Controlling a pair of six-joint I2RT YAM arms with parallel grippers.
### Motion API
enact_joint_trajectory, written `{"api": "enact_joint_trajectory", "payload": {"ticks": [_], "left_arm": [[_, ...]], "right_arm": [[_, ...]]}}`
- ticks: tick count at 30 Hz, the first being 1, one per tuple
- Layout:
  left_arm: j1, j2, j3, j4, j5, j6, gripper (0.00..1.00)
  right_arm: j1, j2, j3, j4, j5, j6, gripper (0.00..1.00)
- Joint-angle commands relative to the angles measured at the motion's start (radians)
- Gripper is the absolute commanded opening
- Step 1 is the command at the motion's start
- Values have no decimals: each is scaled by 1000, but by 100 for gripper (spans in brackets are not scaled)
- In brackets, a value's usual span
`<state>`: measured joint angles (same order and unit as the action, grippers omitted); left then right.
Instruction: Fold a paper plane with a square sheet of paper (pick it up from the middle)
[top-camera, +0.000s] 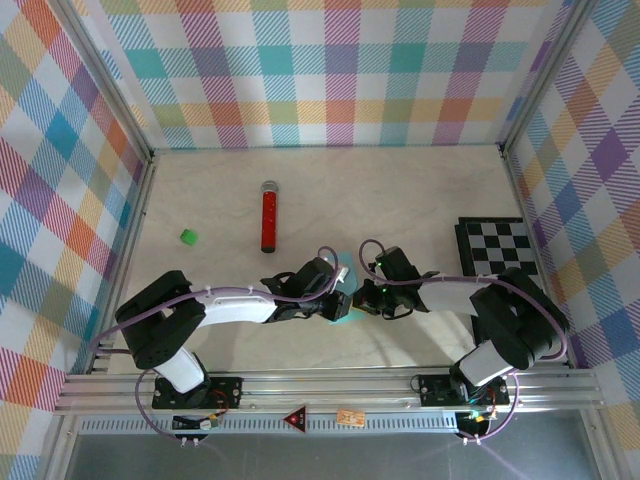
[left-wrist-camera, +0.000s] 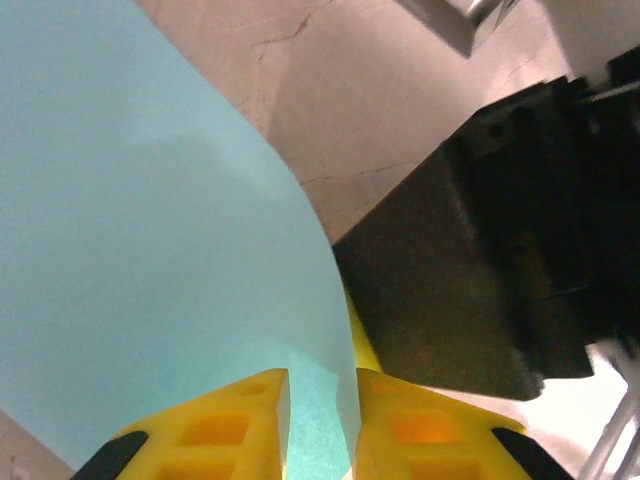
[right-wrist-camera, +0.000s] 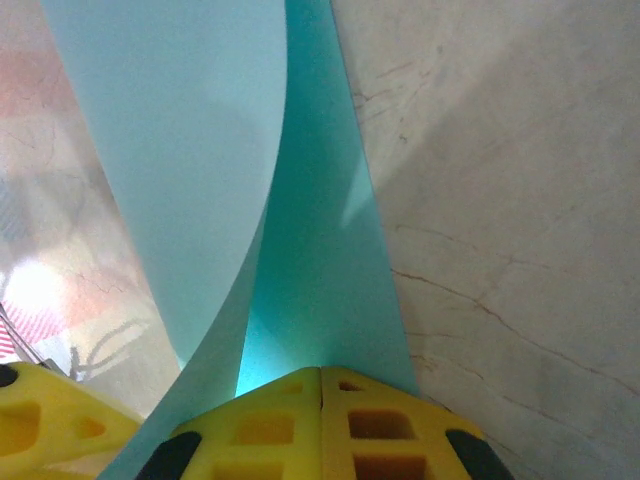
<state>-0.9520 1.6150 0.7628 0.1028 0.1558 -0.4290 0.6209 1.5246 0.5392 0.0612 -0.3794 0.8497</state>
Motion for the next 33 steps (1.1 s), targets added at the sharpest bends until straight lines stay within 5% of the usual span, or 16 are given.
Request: {"api": "enact_joint_trajectory", "payload": {"ticks": [1,33], "left_arm": [[10,11,19,-48,-23,44,19],[18,12,-6,48,-31,18,10]], "right_arm": [[-2,29,-21,-12,8,9,4],[-3,31,-24,-32,13,-2,5]]}}
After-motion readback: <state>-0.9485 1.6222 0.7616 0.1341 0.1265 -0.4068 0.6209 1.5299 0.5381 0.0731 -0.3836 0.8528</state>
